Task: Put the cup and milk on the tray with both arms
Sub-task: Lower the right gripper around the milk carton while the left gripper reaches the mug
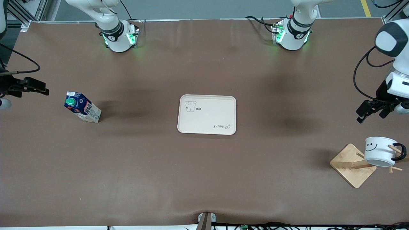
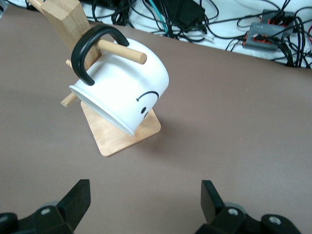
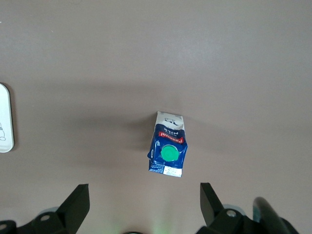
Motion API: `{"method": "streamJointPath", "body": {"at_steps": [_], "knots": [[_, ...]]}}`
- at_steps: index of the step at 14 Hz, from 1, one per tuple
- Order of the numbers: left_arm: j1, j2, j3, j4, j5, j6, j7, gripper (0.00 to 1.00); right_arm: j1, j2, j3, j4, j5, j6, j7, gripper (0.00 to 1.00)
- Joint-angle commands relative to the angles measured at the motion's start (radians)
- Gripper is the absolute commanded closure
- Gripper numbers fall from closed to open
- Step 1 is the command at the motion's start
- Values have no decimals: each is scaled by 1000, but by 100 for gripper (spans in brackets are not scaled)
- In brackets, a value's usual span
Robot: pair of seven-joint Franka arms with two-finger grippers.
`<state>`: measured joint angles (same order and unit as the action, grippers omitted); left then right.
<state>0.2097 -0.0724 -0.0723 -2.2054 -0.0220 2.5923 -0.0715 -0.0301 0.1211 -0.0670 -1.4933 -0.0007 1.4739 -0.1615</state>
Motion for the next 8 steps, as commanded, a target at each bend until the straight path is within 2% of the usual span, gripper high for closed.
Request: {"method": "streamJointPath", "body": {"at_steps": [1, 4, 8], "knots": [[10, -43, -4, -109, -16, 150, -5, 0, -14, 35, 0, 10, -13, -4, 0, 0], [37, -30, -4, -177, -16, 310, -5, 0, -25, 106, 0, 12, -10, 13, -1, 0], [70, -1, -6, -236, -16, 455, -8, 0, -39, 141, -2, -11, -7, -33, 13, 0]]}}
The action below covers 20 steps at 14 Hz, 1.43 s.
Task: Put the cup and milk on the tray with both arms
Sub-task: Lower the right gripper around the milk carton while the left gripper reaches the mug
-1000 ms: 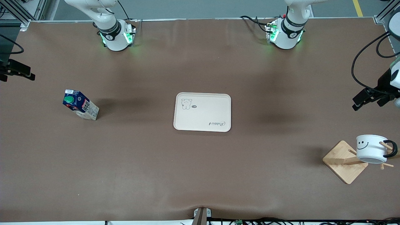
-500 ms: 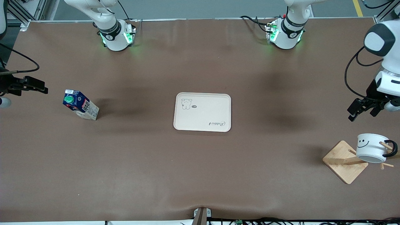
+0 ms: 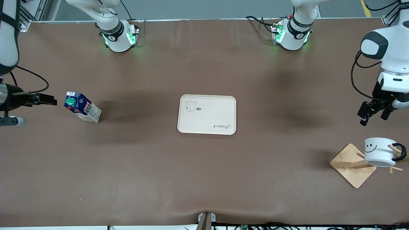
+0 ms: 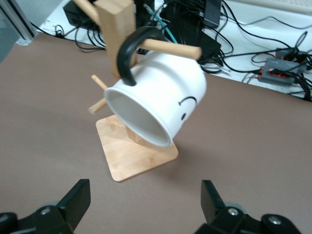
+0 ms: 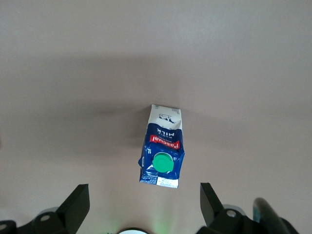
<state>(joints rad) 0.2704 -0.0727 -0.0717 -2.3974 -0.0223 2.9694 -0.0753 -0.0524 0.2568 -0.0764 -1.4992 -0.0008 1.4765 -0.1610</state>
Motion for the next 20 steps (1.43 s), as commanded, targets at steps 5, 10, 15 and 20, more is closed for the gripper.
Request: {"method": "streamJointPath", "body": {"at_steps": [5, 10, 15, 20], "knots": [[23, 97, -7, -74, -16, 288, -4, 0, -38, 13, 9, -106, 7, 22, 14, 0], [23, 132, -7, -57, -13, 344, 15, 0, -30, -148, 10, -439, -1, 299, 27, 0], [9, 194, -14, 20, -2, 344, 17, 0, -32, -166, 10, -502, -1, 315, 75, 0], [7, 229, -39, 67, -2, 344, 19, 0, -26, -177, 12, -544, -10, 318, 143, 0]]}}
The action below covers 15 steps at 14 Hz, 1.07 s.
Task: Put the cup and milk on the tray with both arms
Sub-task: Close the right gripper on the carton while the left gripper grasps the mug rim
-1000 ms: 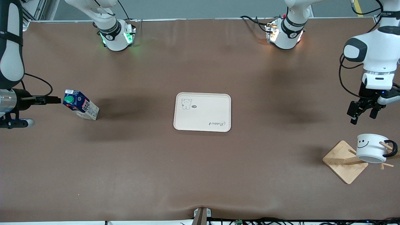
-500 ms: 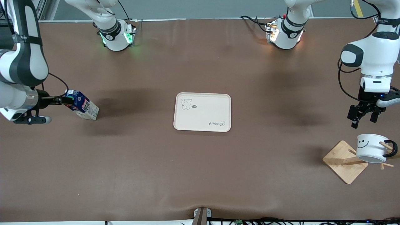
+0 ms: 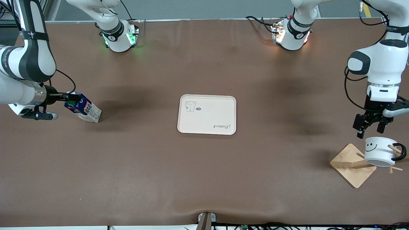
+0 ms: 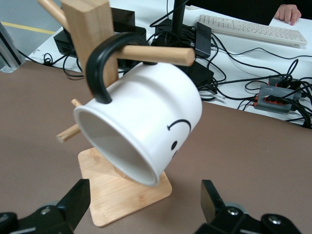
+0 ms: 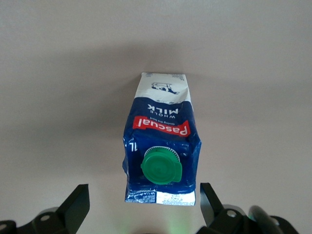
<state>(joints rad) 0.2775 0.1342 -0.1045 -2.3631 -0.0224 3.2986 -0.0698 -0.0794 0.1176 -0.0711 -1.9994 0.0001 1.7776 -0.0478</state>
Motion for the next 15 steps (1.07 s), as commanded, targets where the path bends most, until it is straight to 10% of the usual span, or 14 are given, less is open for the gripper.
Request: {"method": "streamJointPath", "body": {"at_steps": [1, 15], "knots": [[0, 28, -15, 34, -2, 15, 15, 0, 1, -38, 7, -48, -11, 19, 31, 0], [15, 88, -15, 97, 1, 15, 113, 24, -17, -29, 7, -111, -11, 82, 45, 0]]}}
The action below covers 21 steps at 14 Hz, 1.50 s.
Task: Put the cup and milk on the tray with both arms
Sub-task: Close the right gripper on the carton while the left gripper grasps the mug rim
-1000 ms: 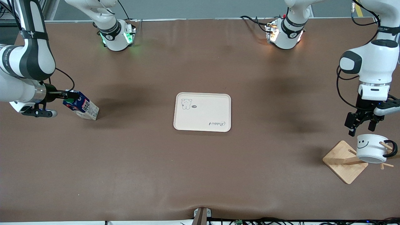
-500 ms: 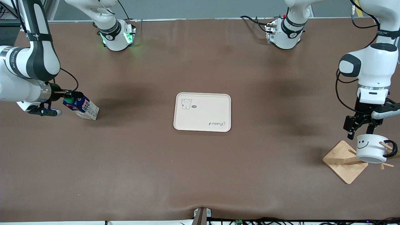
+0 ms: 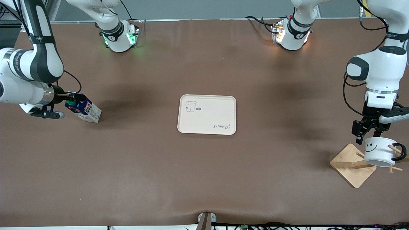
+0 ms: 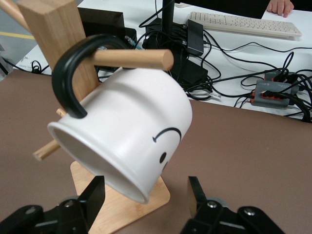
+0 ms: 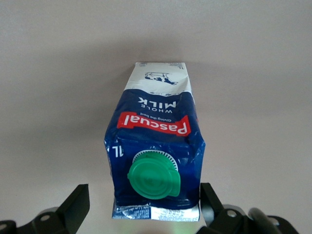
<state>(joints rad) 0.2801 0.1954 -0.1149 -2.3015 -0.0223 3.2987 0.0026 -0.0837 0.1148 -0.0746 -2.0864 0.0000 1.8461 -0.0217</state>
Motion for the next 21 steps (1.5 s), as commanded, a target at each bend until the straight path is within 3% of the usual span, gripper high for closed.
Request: {"method": "streamJointPath", "body": {"at_steps": [1, 7, 10, 13, 16, 21], "knots": [[13, 32, -5, 42, 1, 15, 40, 25, -14, -26, 9, -24, -11, 15, 19, 0], [10, 70, -5, 86, 1, 15, 39, 37, -31, -23, 9, -26, -11, 30, 19, 0], [4, 72, -6, 86, 1, 15, 34, 61, -33, -23, 9, -40, -11, 51, 19, 0], [-1, 72, -6, 86, 2, 15, 37, 76, -51, -23, 9, -69, -9, 94, 19, 0], [-4, 70, -11, 86, 2, 15, 37, 83, -51, -23, 9, -73, -8, 94, 19, 1], [-1, 61, -49, 88, 2, 13, 33, 100, -53, -23, 9, -73, 0, 93, 20, 51]]}}
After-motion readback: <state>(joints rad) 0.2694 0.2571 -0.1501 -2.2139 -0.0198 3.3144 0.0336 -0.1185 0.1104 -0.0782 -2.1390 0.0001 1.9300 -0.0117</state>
